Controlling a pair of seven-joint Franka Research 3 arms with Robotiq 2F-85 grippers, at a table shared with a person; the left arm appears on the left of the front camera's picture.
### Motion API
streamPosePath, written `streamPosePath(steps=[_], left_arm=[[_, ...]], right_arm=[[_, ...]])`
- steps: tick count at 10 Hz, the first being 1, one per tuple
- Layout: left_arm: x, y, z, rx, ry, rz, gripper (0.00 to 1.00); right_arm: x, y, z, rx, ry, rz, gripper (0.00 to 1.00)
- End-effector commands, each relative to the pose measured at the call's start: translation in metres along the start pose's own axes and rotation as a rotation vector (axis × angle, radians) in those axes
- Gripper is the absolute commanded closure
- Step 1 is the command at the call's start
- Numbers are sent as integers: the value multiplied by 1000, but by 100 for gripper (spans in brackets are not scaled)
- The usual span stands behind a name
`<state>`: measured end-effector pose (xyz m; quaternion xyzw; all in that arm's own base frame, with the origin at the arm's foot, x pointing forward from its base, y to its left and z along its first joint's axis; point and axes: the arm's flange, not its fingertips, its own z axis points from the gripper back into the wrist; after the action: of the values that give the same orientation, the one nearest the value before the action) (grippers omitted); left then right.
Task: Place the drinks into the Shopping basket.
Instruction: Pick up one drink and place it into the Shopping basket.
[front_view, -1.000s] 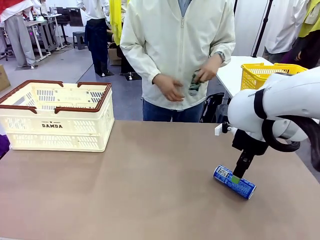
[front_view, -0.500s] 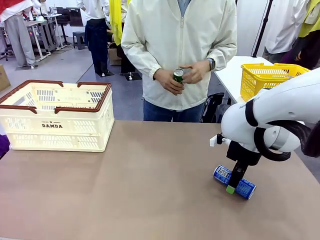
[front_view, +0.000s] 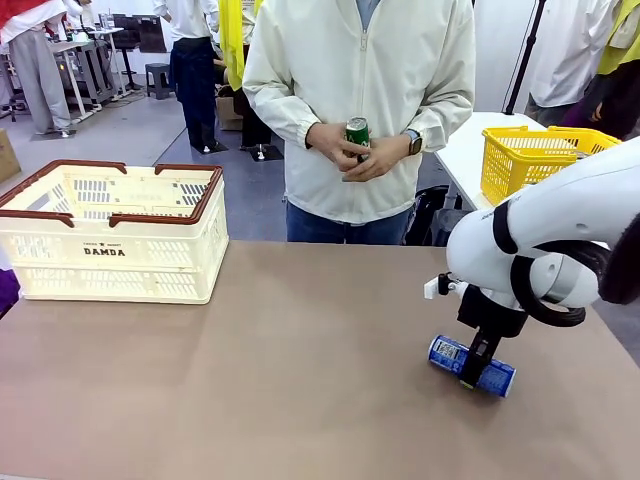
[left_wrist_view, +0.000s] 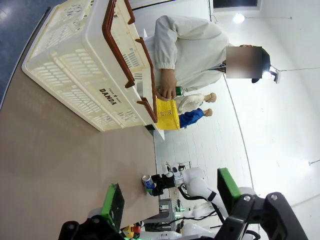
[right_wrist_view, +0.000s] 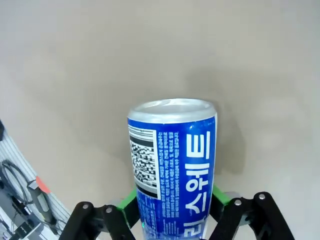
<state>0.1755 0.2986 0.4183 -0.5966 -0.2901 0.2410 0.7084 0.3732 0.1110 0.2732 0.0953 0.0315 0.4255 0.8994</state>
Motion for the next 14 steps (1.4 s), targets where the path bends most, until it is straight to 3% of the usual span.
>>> streamPosePath(steps=[1,3,5,6,7,8,10,12,14], left_arm=[[-1,-2,1,-5,6,-2,0],[-1,-2,1,-5,6,-2,0],[-1,-2,1,-5,6,-2,0],[-1,-2,1,-5,6,-2,0],[-1,-2,1,-5,6,-2,0],[-1,-2,1,-5,6,-2,0],[-1,-2,1,-5,6,-2,0],[-1,-2,1,-5,6,-2,0],[-1,-2,1,-5,6,-2,0]], right_arm=[[-38,15,10,23,-42,-76,100],[-53,26,54,34,-100,-229,100],[-67,42,101,-45,-113,-505,100],[-69,49,112,-38,-152,-553,100],[-71,53,117,5,-212,-568,100],[-42,9,106,-26,-136,-451,100],[-48,24,125,-33,-155,-519,100],[-27,22,122,118,-291,-508,100],[19,27,117,271,-348,-638,100]])
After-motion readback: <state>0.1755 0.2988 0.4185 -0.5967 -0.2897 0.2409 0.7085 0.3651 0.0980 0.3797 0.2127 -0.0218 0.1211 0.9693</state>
